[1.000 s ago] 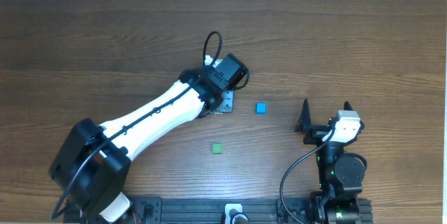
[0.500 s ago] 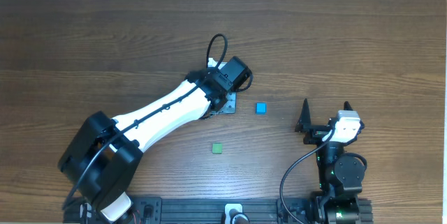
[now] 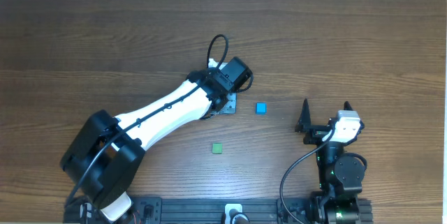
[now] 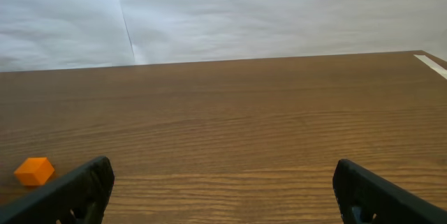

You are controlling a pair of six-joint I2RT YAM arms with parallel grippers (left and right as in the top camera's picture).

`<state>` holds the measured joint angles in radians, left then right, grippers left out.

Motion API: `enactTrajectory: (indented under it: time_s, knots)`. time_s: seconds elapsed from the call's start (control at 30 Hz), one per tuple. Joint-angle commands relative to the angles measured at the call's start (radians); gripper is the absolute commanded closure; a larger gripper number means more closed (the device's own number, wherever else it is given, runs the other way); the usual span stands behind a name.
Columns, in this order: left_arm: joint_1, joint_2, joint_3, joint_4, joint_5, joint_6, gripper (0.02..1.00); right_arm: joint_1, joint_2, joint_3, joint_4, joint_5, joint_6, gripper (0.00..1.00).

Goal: Stack Cubes

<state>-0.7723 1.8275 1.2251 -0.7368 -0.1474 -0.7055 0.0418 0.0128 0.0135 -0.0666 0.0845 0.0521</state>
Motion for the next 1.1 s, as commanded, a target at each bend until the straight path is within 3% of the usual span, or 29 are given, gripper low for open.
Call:
enactTrajectory:
  time_s: [0.03, 1.1]
  knots:
    - [-0.002, 0.031, 0.013, 0.003, -0.003, -0.036, 0.906, -0.006, -0.007, -0.008, 0.000, -0.009, -0.002, 0.007]
    - [-0.005, 0.052, 0.013, 0.016, -0.004, -0.062, 0.862, -0.006, -0.007, -0.008, 0.000, -0.009, -0.002, 0.007]
